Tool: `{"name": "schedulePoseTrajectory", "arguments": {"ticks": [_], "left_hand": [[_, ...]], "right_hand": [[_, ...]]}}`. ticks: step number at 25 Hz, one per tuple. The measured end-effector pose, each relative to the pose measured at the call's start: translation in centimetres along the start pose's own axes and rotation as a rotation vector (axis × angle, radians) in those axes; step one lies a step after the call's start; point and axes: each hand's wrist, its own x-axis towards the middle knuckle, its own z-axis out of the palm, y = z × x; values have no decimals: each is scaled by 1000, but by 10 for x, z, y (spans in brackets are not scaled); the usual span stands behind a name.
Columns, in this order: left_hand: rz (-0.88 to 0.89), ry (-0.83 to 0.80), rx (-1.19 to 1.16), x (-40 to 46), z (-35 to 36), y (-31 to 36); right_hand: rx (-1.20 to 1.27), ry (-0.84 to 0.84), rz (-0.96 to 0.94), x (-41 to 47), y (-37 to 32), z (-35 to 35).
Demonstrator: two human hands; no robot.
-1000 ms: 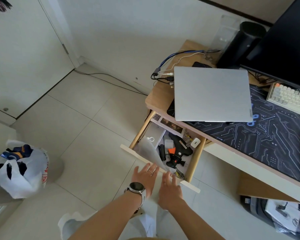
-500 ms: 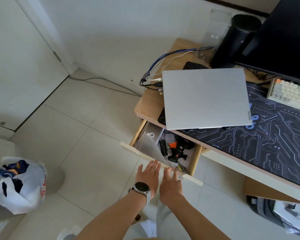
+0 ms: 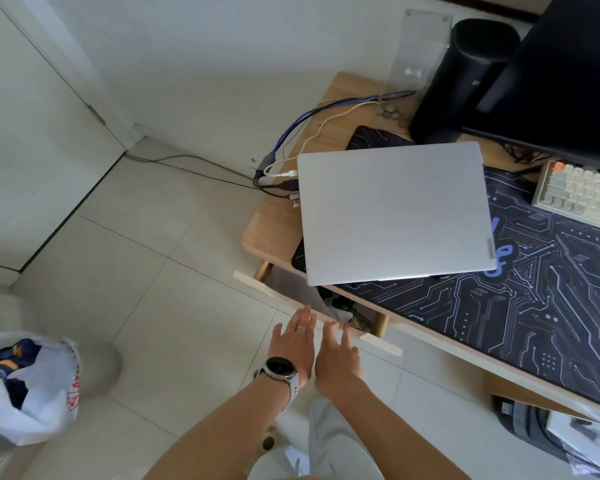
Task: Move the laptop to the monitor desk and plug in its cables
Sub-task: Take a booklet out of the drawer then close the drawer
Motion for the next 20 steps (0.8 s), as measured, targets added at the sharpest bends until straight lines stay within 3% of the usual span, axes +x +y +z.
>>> {"name": "schedulePoseTrajectory", "arguments": {"ticks": [12,20], "left_hand": [[-71,71,16,52,-29,27],[-56,72,73,59,-27,28]], "right_hand": [[148,40,91,29,33,-30],[221,-30,121,34,34,-31]]}}
